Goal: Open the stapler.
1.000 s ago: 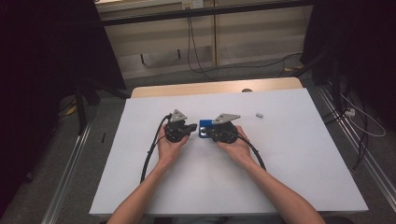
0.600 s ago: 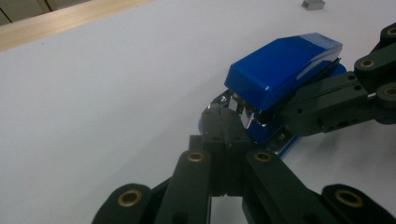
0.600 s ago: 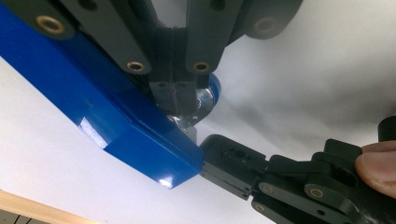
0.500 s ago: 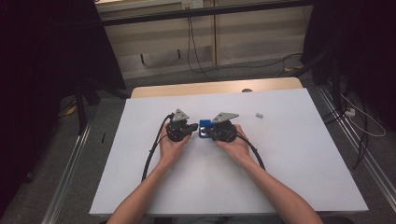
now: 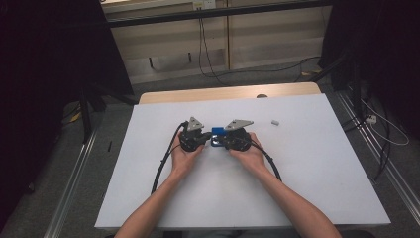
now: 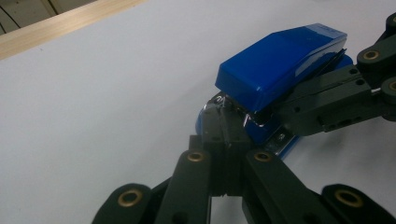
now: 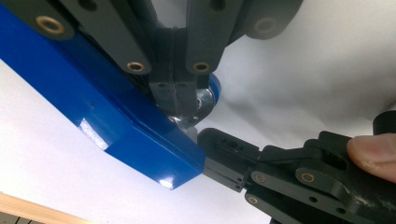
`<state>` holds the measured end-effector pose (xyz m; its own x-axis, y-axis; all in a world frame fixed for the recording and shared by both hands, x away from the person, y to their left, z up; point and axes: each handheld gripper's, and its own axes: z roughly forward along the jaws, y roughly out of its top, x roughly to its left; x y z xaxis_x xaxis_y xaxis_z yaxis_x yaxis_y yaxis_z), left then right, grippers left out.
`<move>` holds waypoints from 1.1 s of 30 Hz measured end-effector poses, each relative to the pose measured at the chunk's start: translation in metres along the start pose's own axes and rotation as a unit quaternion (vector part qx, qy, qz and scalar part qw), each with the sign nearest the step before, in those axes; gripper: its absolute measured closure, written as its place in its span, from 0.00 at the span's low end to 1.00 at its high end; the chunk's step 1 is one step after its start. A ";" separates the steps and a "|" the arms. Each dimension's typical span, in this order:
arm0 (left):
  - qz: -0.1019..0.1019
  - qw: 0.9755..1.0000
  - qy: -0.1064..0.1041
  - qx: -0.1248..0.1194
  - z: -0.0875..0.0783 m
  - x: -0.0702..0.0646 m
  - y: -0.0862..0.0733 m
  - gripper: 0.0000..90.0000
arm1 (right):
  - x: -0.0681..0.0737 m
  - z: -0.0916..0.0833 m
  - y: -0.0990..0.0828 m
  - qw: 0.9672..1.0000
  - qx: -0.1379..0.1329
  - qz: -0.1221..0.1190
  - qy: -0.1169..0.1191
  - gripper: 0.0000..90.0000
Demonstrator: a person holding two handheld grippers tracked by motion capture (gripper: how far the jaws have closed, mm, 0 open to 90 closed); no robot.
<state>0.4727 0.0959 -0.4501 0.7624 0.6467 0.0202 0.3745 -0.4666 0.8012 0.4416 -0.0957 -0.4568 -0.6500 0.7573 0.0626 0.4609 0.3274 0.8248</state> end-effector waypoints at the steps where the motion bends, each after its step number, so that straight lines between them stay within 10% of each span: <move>1: 0.002 1.000 0.001 0.000 0.000 0.000 0.000 1.00 | 0.000 0.000 0.000 1.000 0.000 0.000 0.000 1.00; 33: -0.029 0.999 -0.024 -0.039 -0.008 0.003 0.006 1.00 | -0.001 -0.003 0.000 1.000 0.006 -0.002 -0.006 1.00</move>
<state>0.4732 0.0995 -0.4407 0.7660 0.6405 -0.0547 0.3778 -0.3797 0.8444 0.4404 -0.0976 -0.4552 -0.6445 0.7628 0.0526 0.4655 0.3369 0.8184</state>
